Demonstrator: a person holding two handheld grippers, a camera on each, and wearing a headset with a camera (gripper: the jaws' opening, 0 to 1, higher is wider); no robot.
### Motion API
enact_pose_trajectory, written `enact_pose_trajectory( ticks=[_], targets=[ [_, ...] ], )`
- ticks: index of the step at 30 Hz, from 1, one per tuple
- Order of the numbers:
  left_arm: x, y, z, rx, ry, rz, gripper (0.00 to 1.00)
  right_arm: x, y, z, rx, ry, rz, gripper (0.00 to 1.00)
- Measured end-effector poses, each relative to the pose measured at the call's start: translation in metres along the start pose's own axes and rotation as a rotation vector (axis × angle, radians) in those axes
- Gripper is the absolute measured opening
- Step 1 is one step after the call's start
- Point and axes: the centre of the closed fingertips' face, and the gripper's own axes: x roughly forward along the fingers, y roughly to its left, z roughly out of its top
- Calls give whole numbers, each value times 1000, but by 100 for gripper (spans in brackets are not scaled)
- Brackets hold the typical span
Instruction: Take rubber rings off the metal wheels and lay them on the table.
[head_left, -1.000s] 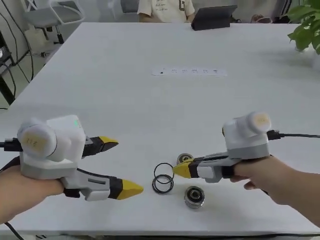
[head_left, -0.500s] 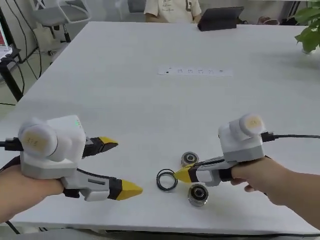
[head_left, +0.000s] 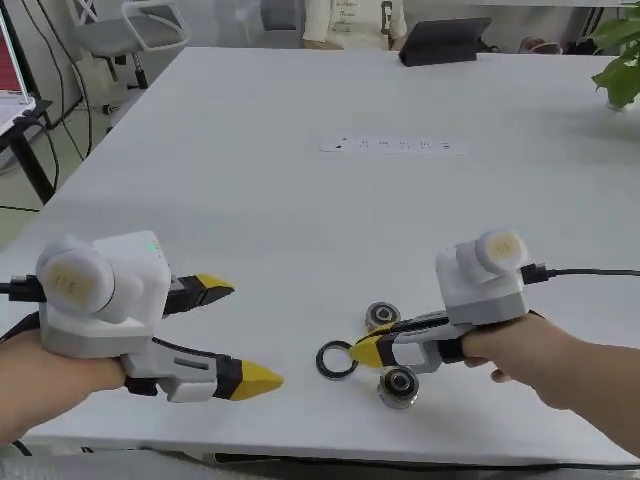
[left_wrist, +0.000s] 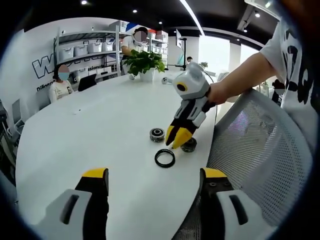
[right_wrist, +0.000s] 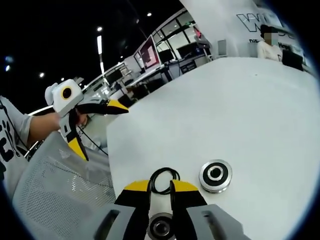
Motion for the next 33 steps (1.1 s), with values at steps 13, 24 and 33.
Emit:
enact_pose_trajectory(
  ticks=[13, 24, 33],
  targets=[
    [-9, -11, 4, 3, 0, -11, 72, -34, 6, 20, -45, -83, -28, 25],
    [-14, -11, 9, -26, -21, 8, 72, -72, 9, 18, -120, -140, -69, 41],
    [-15, -12, 17, -35, -34, 15, 73, -98, 9, 6, -174, -152, -127, 54]
  ],
)
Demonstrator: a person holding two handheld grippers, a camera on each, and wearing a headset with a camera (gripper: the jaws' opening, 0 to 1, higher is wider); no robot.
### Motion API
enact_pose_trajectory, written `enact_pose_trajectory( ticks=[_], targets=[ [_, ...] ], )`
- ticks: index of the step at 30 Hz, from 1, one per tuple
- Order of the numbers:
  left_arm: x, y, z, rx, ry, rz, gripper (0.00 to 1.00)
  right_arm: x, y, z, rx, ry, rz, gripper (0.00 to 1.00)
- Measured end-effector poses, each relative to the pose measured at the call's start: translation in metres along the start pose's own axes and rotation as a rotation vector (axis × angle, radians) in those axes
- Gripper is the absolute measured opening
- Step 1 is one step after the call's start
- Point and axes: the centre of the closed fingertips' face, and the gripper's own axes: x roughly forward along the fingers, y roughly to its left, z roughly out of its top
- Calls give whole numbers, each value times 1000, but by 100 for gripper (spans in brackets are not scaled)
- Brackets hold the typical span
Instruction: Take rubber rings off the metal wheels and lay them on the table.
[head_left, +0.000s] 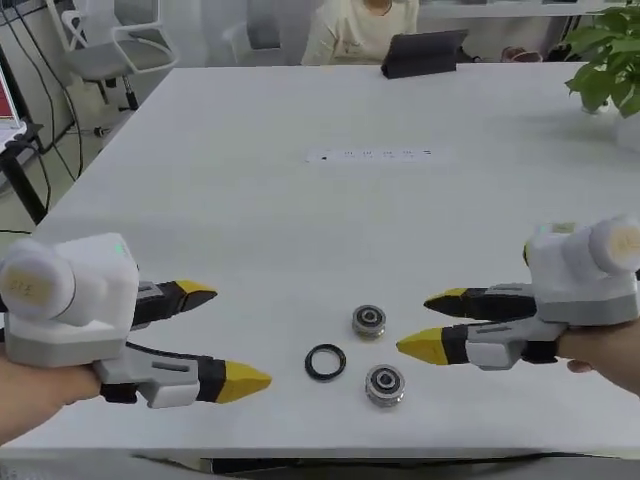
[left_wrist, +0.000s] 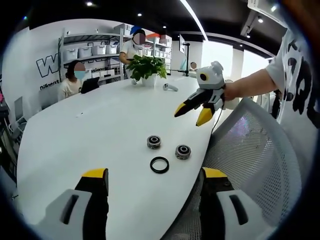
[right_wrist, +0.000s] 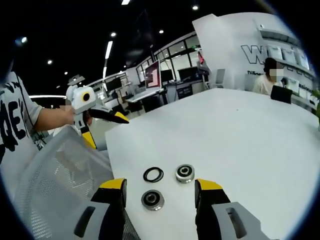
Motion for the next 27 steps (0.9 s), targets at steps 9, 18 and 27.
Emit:
enact_pose_trajectory(
  ticks=[9, 18, 27],
  targets=[
    [3, -3, 0, -6, 9, -10, 73, -22, 0, -9, -65, -4, -66, 63],
    [1, -1, 1, -29, -5, 3, 74, -37, -1, -24, -79, 5, -111, 69],
    [-3, 2, -1, -40, -5, 12, 74, -47, -2, -27, -60, -10, -148, 71]
  ],
)
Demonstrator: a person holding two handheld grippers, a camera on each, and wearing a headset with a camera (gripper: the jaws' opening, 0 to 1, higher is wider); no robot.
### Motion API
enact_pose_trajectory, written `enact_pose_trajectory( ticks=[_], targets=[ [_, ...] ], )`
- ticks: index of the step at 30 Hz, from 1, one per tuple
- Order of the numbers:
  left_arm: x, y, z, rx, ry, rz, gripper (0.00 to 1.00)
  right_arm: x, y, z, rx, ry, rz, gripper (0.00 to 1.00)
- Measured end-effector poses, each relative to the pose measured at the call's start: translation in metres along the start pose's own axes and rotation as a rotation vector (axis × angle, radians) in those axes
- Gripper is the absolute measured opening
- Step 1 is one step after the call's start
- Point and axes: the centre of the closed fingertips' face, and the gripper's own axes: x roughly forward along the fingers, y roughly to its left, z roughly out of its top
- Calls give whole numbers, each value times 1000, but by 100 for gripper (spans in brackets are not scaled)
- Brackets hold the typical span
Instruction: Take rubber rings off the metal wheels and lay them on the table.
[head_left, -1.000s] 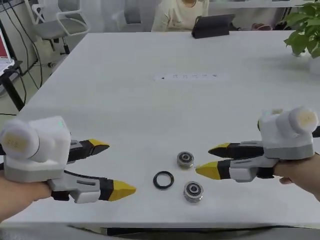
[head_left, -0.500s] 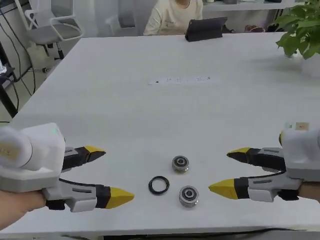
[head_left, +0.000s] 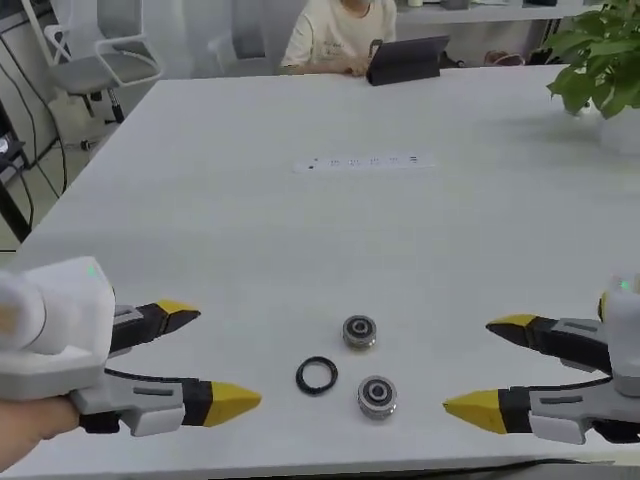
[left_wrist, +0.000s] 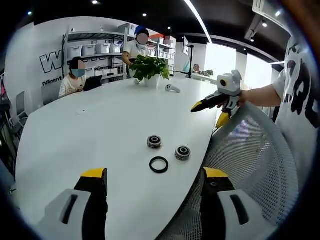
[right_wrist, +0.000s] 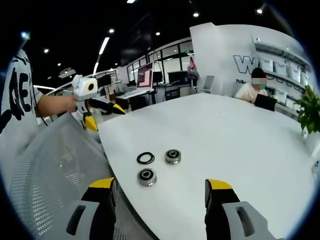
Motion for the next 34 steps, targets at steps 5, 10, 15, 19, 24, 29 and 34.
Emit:
enact_pose_trajectory(
  ticks=[5, 10, 15, 19, 24, 29, 34],
  targets=[
    [-2, -1, 1, 4, 0, 0, 74, -2, 0, 3, -2, -6, -11, 72],
    [-4, -1, 0, 5, -2, 0, 74, -3, 1, 7, 5, -24, -18, 71],
    [-7, -1, 0, 4, -6, 3, 74, -5, 2, 11, 6, -34, -21, 70],
    [-9, -1, 1, 5, -6, 5, 74, -6, 1, 11, 6, -32, -25, 70],
    [-9, -1, 2, 9, -6, 5, 74, -8, 1, 12, 7, -36, -29, 70],
    [-9, -2, 2, 10, -10, 4, 73, -9, 1, 15, 15, -52, -30, 70],
    [-10, -6, 5, 12, -16, 0, 70, -16, 5, 36, 81, -162, -5, 65]
  ],
)
